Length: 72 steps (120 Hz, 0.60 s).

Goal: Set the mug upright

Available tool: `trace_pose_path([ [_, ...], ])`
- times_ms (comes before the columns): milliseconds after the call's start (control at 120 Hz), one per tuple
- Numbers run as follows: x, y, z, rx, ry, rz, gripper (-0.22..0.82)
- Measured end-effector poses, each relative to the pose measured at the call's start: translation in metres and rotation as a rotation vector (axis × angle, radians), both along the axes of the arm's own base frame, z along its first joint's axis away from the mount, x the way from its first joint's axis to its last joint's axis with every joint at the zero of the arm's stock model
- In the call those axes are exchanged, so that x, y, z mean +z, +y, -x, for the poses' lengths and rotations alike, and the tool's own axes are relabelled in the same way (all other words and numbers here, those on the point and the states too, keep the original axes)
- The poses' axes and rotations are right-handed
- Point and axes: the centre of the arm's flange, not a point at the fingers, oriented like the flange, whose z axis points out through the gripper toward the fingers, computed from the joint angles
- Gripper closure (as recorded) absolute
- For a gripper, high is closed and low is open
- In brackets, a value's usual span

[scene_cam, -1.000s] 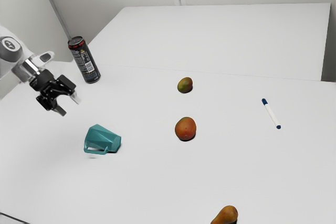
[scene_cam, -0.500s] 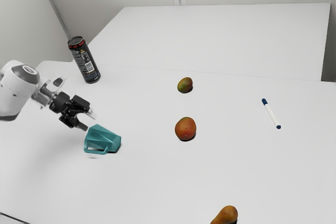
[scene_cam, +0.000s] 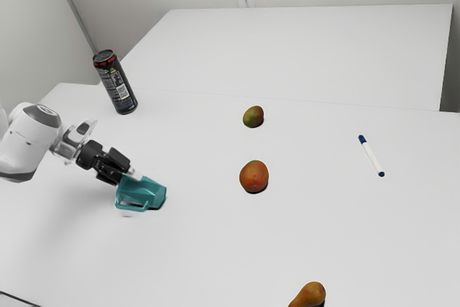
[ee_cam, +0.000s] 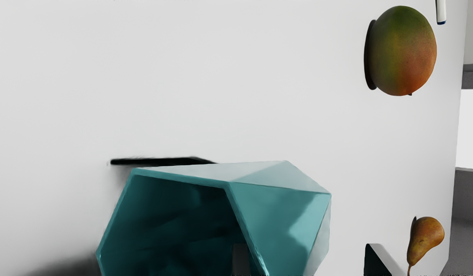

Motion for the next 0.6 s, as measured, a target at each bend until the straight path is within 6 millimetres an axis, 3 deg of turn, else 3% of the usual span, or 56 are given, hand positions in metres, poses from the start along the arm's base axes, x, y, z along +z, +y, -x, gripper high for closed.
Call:
trace_pose_path([
  [92,0.004,0.000,-0.002,-0.015,-0.026,-0.001,0.55],
  [192,0.009,0.001,-0.003,-0.030,-0.054,-0.004,0.65],
  [408,0.037,-0.004,-0.003,-0.065,-0.128,-0.010,0.75],
  [600,0.081,-0.033,-0.017,-0.179,-0.179,-0.088,0.77],
])
